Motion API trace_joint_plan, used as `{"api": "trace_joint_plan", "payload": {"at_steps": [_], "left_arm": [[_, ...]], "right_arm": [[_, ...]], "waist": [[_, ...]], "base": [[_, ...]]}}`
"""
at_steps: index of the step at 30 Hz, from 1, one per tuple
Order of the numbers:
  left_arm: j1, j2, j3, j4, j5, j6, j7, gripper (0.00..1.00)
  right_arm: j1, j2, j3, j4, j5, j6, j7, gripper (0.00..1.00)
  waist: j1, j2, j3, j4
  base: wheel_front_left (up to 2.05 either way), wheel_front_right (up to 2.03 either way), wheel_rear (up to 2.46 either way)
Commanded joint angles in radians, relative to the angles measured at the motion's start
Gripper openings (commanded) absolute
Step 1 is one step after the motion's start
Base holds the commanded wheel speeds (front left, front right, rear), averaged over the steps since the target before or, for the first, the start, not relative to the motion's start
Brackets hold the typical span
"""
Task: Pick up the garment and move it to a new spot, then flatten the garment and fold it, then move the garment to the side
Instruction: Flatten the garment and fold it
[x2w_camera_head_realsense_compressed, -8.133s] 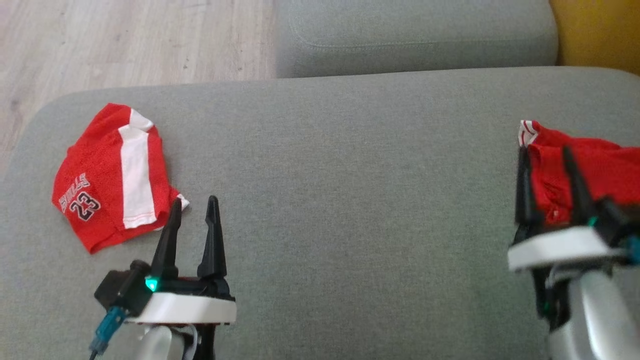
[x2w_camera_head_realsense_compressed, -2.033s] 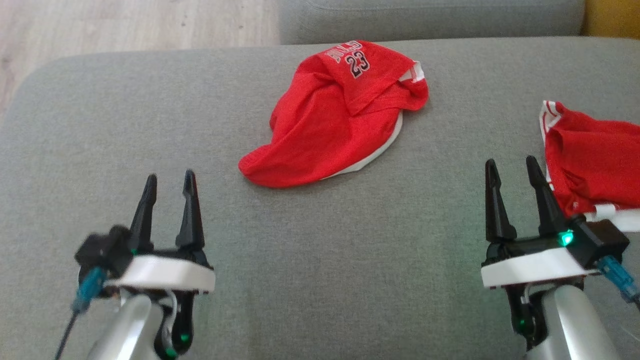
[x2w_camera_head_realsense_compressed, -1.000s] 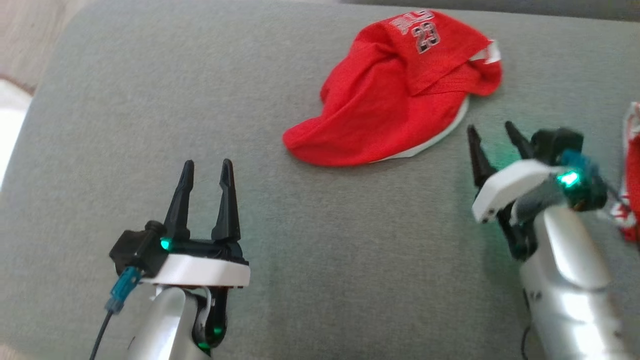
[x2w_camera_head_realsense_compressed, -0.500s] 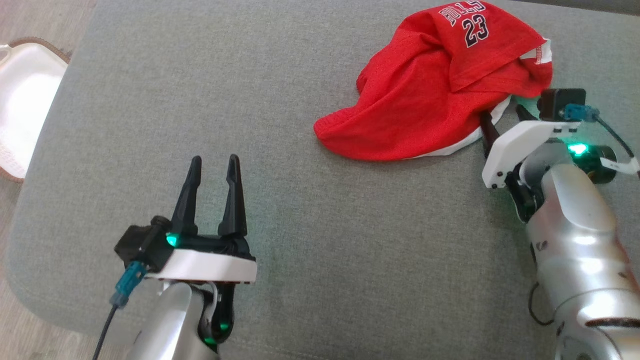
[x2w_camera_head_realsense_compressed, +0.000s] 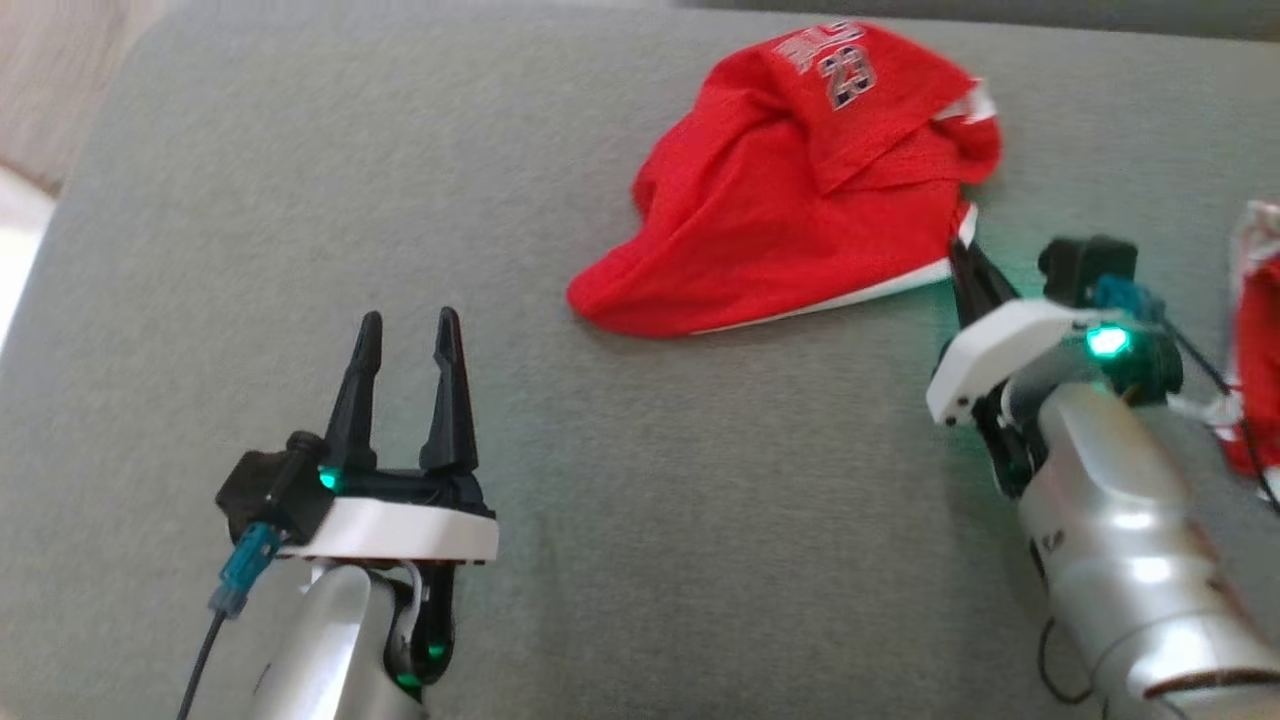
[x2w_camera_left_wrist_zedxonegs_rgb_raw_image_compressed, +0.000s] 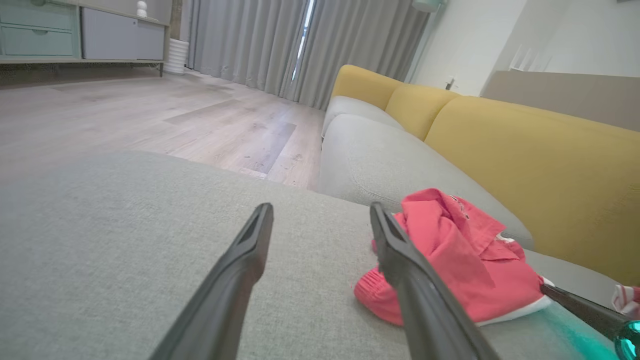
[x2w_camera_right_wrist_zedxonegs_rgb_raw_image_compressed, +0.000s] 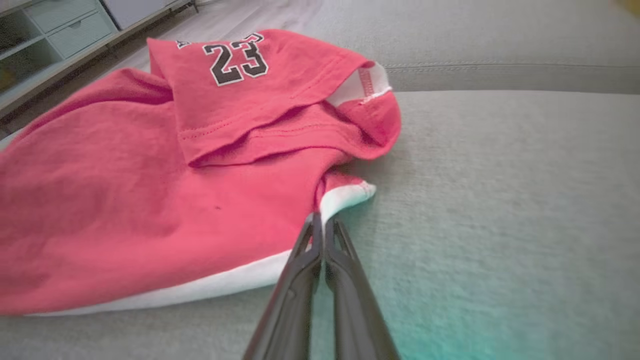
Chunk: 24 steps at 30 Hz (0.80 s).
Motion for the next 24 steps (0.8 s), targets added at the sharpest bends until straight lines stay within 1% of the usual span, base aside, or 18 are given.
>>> {"api": "trace_joint_plan", "payload": {"at_steps": [1,5,6,11,16,19,21,24], "left_arm": [[0.0,0.004,0.037,-0.028,0.01,-0.004,-0.01,1.0],[0.02,0.004,0.041,-0.029,0.016,-0.006,-0.01,1.0],[0.02,0.004,0.041,-0.029,0.016,-0.006,-0.01,1.0],[0.047,0.004,0.038,-0.03,0.013,-0.005,-0.01,1.0],[0.081,0.004,0.039,-0.032,0.01,0.001,-0.01,1.0],[0.099,0.004,0.043,-0.036,0.009,0.002,-0.01,1.0],[0.104,0.004,0.045,-0.038,0.009,0.002,-0.01,1.0],[0.103,0.004,0.042,-0.04,0.005,0.001,-0.01,1.0]], "right_arm": [[0.009,0.016,0.019,-0.04,0.014,-0.001,-0.024,0.0],[0.074,0.016,-0.01,-0.083,0.012,-0.001,-0.048,0.0],[0.074,0.016,-0.01,-0.083,0.012,-0.001,-0.048,0.0],[0.191,0.016,-0.088,-0.154,-0.015,-0.001,-0.048,0.0],[0.312,0.016,-0.16,-0.267,-0.038,-0.001,-0.019,0.0],[0.375,0.016,-0.169,-0.344,-0.026,-0.001,0.009,0.0],[0.406,0.016,-0.173,-0.394,-0.03,-0.001,0.026,1.0],[0.44,0.016,-0.165,-0.478,-0.035,-0.001,0.035,1.0]], "waist": [[0.0,0.0,-0.04,-0.048],[0.0,0.0,-0.081,-0.097],[0.0,0.0,-0.081,-0.097],[0.0,0.0,-0.128,-0.128],[0.0,0.0,-0.163,-0.144],[0.0,0.0,-0.175,-0.152],[0.0,0.0,-0.176,-0.154],[0.0,0.0,-0.175,-0.151]], "base": [[0.0,0.0,0.0],[0.0,0.0,0.0],[0.0,0.0,0.0],[0.0,0.0,0.0],[0.0,0.0,0.0],[0.0,0.0,0.0],[0.0,0.0,0.0],[0.0,0.0,0.0]]}}
